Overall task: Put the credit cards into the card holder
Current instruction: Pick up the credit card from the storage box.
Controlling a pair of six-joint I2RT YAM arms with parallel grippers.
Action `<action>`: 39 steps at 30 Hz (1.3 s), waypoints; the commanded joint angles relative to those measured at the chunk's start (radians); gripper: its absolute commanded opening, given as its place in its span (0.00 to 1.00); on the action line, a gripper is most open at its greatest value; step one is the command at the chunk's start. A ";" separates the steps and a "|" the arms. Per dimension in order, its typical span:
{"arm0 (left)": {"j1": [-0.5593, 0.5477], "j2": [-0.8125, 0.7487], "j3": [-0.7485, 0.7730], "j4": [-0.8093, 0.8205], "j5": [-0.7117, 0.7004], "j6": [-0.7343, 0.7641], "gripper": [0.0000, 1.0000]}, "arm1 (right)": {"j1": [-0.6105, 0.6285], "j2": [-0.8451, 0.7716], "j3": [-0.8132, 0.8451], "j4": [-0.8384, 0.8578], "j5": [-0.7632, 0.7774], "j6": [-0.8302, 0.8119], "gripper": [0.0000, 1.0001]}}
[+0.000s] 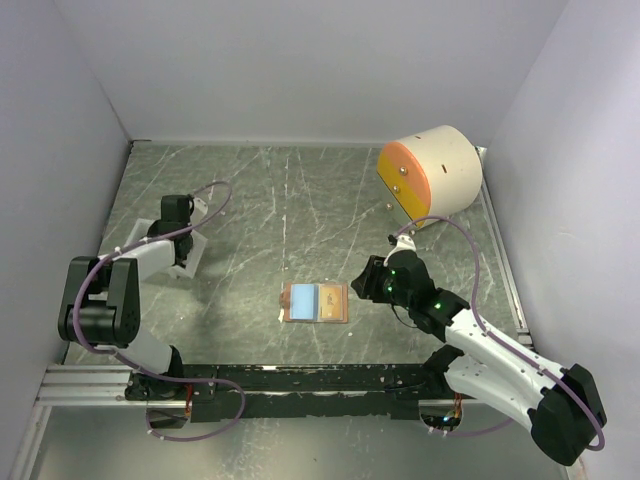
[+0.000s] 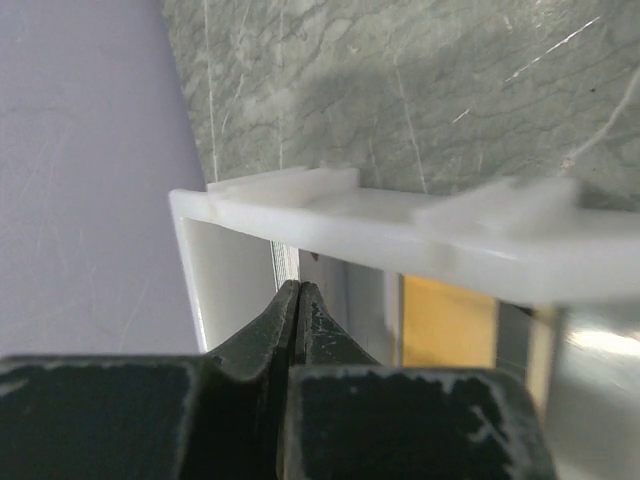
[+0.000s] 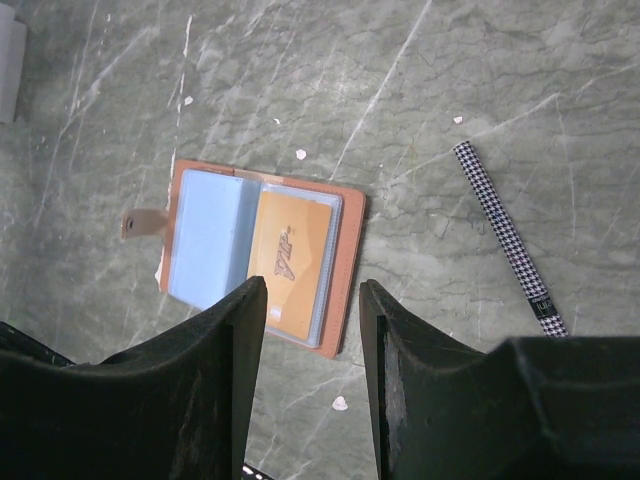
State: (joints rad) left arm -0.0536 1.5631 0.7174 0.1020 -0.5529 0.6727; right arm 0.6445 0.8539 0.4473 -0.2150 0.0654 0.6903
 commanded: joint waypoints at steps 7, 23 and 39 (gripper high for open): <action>0.015 -0.085 0.102 -0.269 0.126 -0.127 0.07 | -0.009 -0.018 0.013 0.006 -0.027 -0.002 0.43; 0.014 -0.244 0.120 -0.364 0.223 -0.341 0.07 | -0.009 -0.006 0.051 -0.010 -0.091 0.040 0.42; 0.015 -0.357 0.308 -0.572 0.557 -0.785 0.07 | -0.009 -0.065 0.064 0.012 -0.174 0.081 0.42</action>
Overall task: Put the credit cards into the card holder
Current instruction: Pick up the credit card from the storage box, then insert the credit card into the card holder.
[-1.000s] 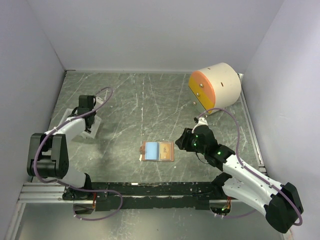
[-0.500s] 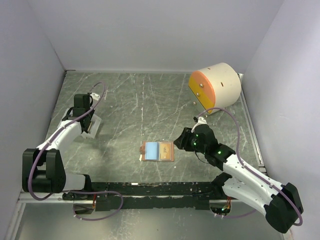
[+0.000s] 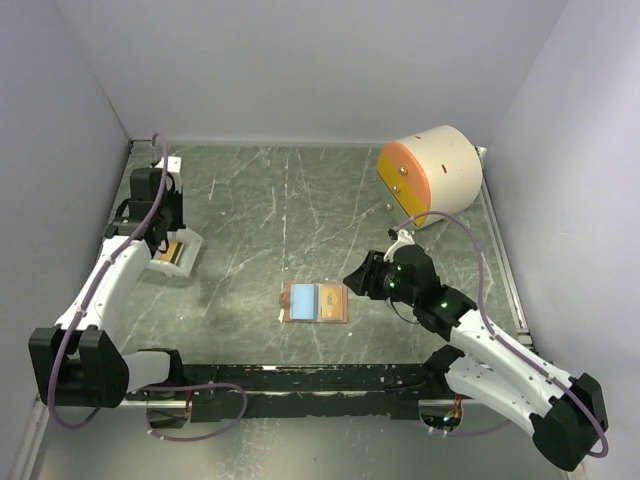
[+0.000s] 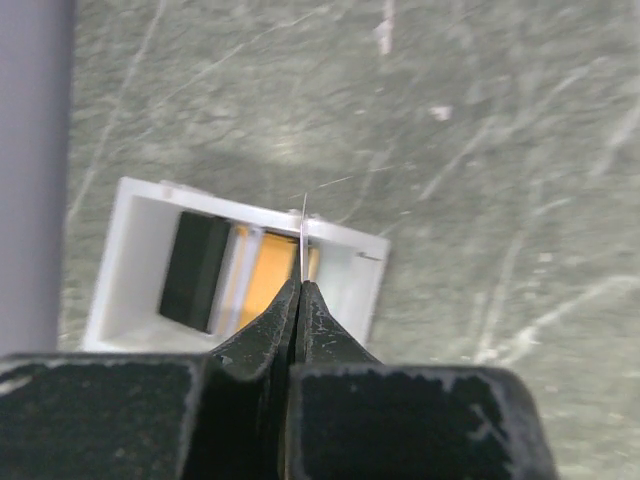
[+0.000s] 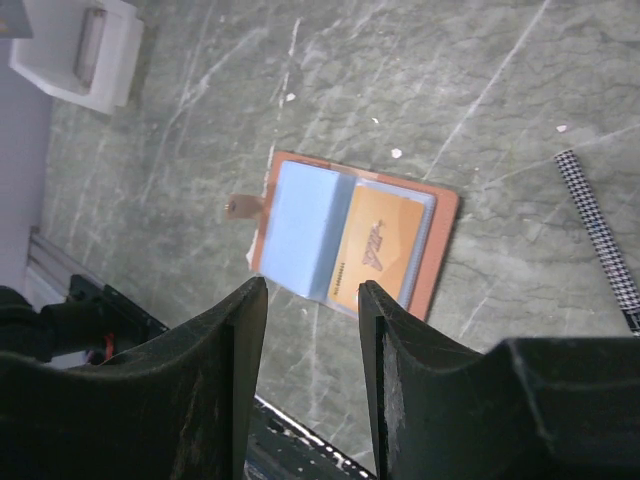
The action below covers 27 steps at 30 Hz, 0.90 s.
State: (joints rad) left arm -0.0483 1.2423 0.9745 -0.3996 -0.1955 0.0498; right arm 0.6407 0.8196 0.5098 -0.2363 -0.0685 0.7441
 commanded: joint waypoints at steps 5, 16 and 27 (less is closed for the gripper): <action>0.010 -0.086 0.053 -0.071 0.448 -0.293 0.07 | -0.006 -0.003 -0.003 0.065 -0.099 0.044 0.42; -0.020 -0.166 -0.210 0.289 1.120 -0.712 0.07 | -0.004 -0.025 -0.067 0.381 -0.274 0.204 0.34; -0.316 -0.276 -0.455 0.741 1.035 -1.092 0.07 | -0.002 0.134 -0.034 0.575 -0.342 0.302 0.38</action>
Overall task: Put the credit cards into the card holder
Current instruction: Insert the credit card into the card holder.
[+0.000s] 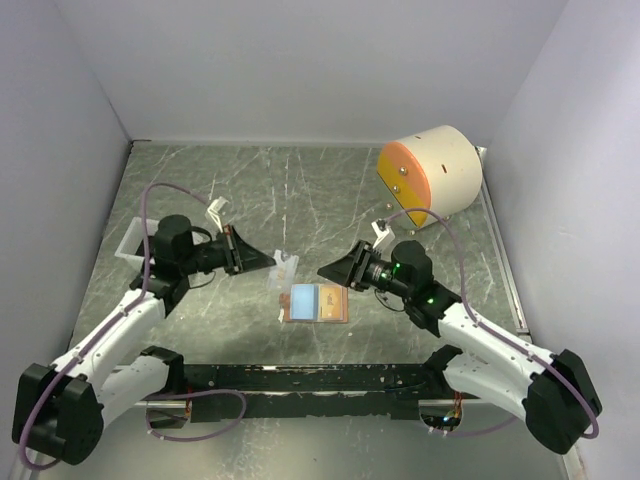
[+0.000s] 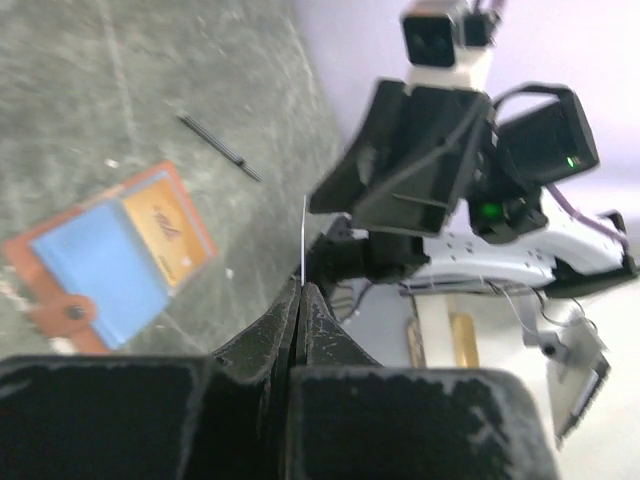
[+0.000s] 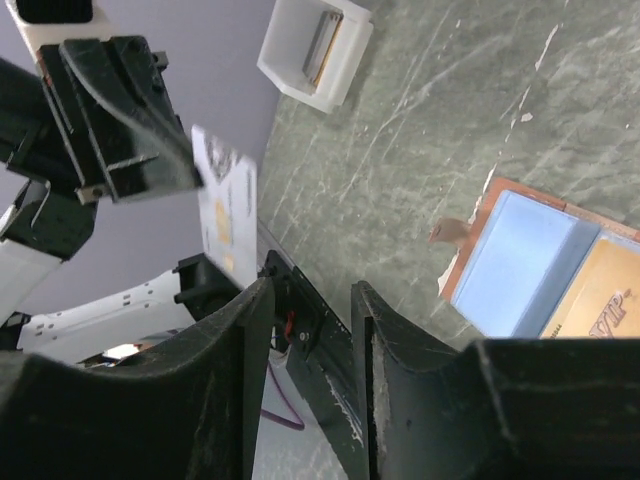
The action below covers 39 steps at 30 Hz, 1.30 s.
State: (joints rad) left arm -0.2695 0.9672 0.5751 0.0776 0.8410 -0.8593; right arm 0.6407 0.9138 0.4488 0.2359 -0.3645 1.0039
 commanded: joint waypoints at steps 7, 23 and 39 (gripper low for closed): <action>-0.207 0.078 -0.113 0.431 -0.045 -0.273 0.07 | 0.003 0.068 0.002 0.191 -0.076 0.081 0.34; -0.244 0.121 -0.132 0.450 -0.112 -0.283 0.12 | 0.005 0.049 -0.029 0.226 -0.085 0.065 0.00; -0.273 0.174 -0.050 -0.079 -0.356 0.073 0.40 | 0.001 0.139 0.083 -0.203 0.185 -0.131 0.00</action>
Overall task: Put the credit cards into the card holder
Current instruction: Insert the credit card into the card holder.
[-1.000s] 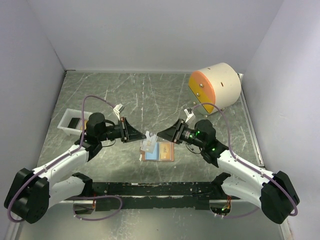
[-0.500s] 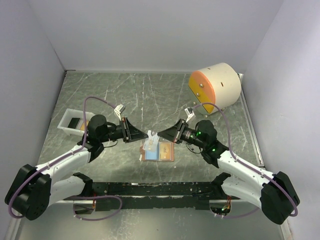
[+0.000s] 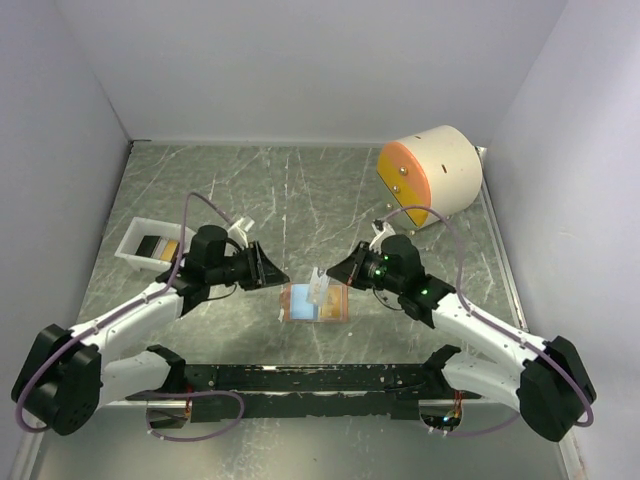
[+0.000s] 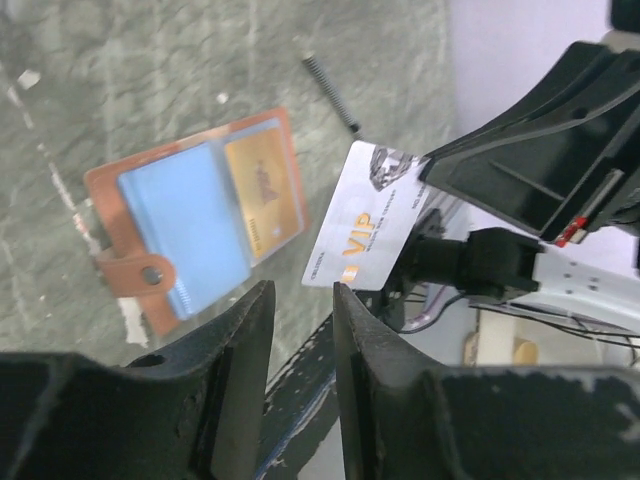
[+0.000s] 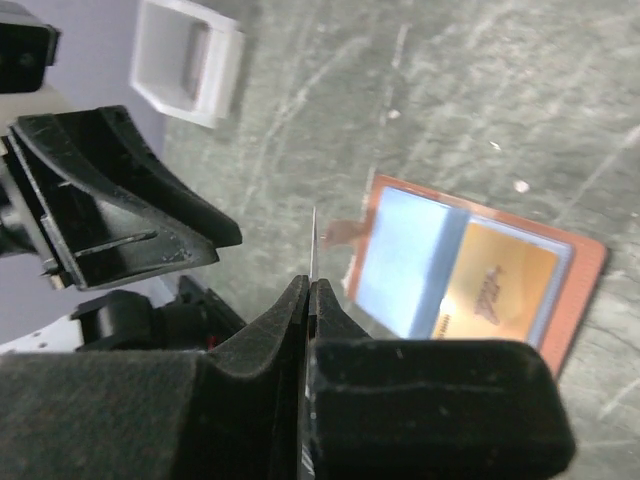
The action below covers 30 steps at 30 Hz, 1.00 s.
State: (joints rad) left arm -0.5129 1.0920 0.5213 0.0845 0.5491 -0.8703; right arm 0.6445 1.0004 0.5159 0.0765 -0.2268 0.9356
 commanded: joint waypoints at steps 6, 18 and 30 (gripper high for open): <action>-0.076 0.156 -0.024 -0.014 -0.057 0.101 0.16 | -0.017 0.145 0.003 0.029 -0.002 -0.107 0.00; -0.122 0.270 -0.076 0.189 -0.040 0.065 0.15 | -0.093 0.243 -0.004 0.082 -0.046 -0.163 0.00; -0.123 0.339 -0.058 0.054 -0.141 0.139 0.13 | -0.118 0.327 -0.043 0.203 -0.115 -0.122 0.00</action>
State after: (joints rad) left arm -0.6258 1.4132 0.4568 0.1570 0.4477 -0.7635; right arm 0.5358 1.2995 0.4969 0.2073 -0.3111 0.8032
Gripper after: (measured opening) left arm 0.138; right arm 0.007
